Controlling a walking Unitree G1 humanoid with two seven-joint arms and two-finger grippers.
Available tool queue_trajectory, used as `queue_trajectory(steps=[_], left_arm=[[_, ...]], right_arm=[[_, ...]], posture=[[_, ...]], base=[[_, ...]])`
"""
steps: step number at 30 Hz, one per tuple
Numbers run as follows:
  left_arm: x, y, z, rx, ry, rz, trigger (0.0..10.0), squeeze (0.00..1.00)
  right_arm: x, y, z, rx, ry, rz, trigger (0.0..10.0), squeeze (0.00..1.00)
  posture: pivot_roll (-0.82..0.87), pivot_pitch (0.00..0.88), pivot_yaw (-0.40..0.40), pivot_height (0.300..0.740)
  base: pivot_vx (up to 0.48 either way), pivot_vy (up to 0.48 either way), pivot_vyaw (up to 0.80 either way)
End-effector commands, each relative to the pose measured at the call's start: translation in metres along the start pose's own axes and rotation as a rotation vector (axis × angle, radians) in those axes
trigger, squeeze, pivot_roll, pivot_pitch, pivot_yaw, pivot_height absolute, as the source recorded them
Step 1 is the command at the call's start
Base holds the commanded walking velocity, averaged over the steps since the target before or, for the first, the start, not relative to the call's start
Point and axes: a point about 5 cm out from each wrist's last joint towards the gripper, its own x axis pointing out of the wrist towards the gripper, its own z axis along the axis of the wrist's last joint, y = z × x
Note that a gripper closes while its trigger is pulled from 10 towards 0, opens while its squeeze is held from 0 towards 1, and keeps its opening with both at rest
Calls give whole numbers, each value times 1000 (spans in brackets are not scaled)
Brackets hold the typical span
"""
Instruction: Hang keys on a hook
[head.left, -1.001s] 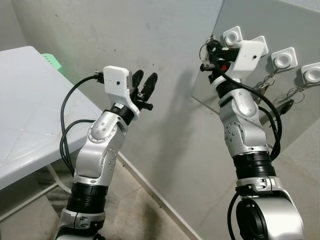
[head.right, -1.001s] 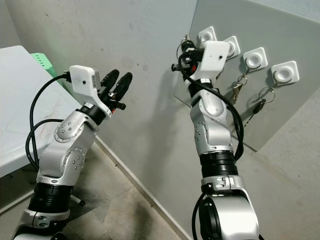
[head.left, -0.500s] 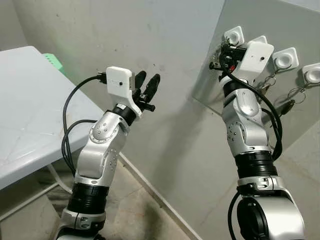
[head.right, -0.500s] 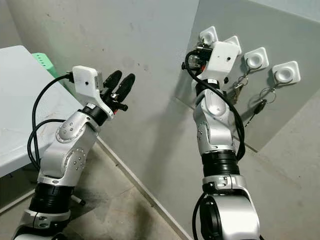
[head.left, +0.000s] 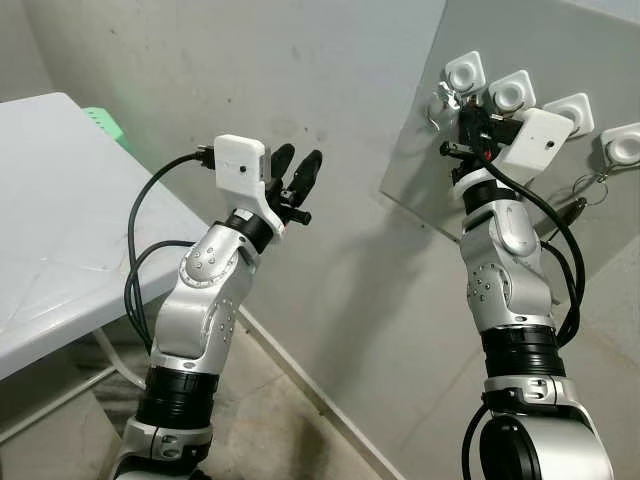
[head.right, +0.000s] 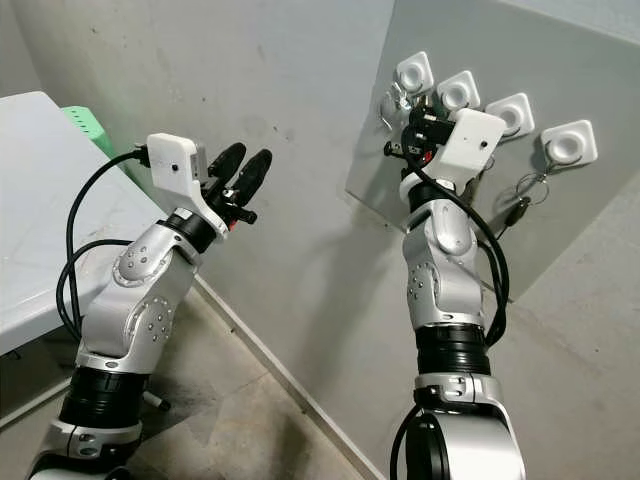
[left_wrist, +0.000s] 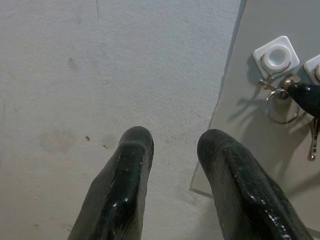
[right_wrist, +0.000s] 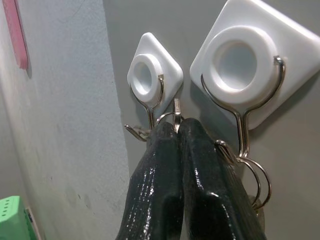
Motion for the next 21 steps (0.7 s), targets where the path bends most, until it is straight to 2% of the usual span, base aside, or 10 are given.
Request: queue_trajectory(steps=[1, 7, 13, 17, 21], left_arm=[[1, -5, 2, 1, -4, -23, 10000, 0], [1, -5, 3, 0, -6, -23, 10000, 0], [1, -4, 3, 4, -8, -15, 10000, 0], [1, -4, 3, 3, -11, -10, 10000, 0], [1, -4, 3, 1, -12, -7, 10000, 0]], right_arm=[[-1, -7, 10, 14, -47, -15, 10000, 0], [-8, -3, 8, 60, -58, 82, 10000, 0], [-9, -2, 7, 62, -54, 98, 10000, 0], [-11, 7, 13, 101, -98, 198, 10000, 0], [-11, 7, 14, 105, -98, 188, 10000, 0]], posture=[[132, 0, -106, 740], [131, 0, -102, 740], [134, 0, -104, 740], [132, 0, -105, 740], [134, 0, -108, 740]], base=[[0, 0, 0], [0, 0, 0], [0, 0, 0], [0, 0, 0], [0, 0, 0]])
